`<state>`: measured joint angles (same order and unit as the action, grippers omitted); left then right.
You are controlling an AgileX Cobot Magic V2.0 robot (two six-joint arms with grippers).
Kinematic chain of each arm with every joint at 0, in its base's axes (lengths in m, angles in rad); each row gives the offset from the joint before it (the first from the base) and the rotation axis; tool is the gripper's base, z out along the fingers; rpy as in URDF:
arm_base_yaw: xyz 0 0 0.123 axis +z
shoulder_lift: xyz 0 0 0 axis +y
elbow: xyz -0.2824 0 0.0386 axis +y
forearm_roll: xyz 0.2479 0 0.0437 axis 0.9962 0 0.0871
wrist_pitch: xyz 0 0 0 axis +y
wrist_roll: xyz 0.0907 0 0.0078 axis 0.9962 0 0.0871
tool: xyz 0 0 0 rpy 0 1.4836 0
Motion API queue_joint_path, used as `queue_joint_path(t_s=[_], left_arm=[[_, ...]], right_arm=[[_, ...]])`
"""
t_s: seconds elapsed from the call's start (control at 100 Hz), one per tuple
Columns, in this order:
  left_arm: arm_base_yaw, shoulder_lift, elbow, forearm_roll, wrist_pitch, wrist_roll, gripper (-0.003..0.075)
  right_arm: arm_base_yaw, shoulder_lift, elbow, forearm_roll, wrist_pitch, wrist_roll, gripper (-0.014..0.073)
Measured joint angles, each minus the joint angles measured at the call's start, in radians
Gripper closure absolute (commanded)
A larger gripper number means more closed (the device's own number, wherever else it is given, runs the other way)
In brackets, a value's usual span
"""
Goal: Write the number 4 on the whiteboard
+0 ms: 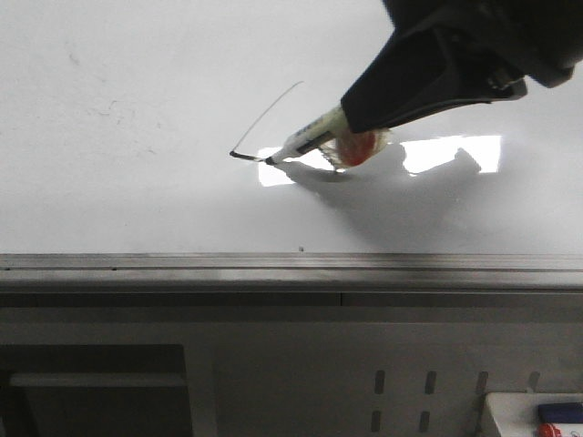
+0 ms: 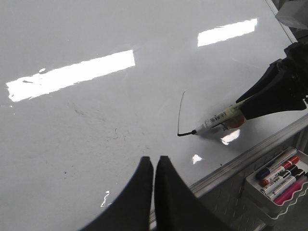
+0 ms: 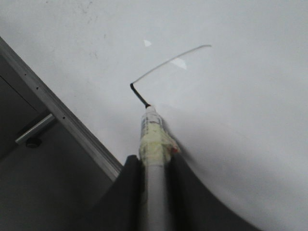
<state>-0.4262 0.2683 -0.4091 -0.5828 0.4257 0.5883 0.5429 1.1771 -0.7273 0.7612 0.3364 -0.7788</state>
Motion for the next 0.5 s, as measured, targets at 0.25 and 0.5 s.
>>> queue_joint_path(t_s=[0.25, 0.5], left_arm=[[0.0, 0.0, 0.0, 0.0, 0.0, 0.0, 0.0741], [0.0, 0.0, 0.0, 0.0, 0.0, 0.0, 0.0741]], right_arm=[[-0.169, -0.095, 0.009, -0.002, 0.122, 0.0, 0.0637], [-0.263, -0.138, 0.009, -0.002, 0.174, 0.0, 0.0637]])
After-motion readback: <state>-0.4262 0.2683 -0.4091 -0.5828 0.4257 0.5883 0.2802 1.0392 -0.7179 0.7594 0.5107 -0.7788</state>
